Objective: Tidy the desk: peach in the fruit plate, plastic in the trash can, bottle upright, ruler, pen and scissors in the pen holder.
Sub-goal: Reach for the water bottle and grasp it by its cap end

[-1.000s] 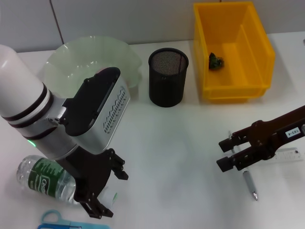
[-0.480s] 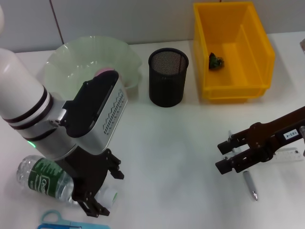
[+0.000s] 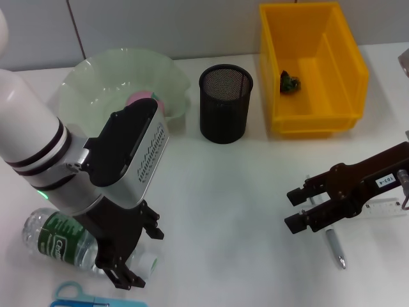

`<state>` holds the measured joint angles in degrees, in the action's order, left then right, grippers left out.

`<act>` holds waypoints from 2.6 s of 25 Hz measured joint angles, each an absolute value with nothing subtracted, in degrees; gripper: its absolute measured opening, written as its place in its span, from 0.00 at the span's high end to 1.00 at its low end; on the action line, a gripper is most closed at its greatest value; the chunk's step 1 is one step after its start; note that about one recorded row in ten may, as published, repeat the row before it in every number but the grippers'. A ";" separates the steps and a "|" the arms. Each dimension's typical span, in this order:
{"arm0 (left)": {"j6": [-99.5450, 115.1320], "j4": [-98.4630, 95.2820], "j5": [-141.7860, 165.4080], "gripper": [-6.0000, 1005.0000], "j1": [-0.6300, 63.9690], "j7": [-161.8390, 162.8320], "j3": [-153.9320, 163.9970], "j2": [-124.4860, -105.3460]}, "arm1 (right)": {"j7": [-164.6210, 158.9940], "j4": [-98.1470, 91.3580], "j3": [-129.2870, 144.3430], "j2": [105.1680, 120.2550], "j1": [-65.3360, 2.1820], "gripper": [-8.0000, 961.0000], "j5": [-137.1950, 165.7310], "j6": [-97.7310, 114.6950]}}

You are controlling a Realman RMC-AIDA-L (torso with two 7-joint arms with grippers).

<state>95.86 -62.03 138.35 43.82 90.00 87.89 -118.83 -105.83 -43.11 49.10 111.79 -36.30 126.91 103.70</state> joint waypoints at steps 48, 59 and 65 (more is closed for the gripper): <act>94.66 -61.96 138.43 0.32 43.41 90.34 89.30 -118.83 | -103.18 -43.11 48.51 113.02 -36.18 0.17 126.82 103.87; 94.40 -61.21 138.97 0.32 43.35 90.21 89.07 -118.82 | -98.82 -43.58 46.06 114.33 -34.63 0.17 126.70 103.45; 94.31 -61.18 139.23 0.32 43.41 90.19 89.24 -118.82 | -98.59 -43.60 45.97 114.35 -34.50 0.17 126.68 103.44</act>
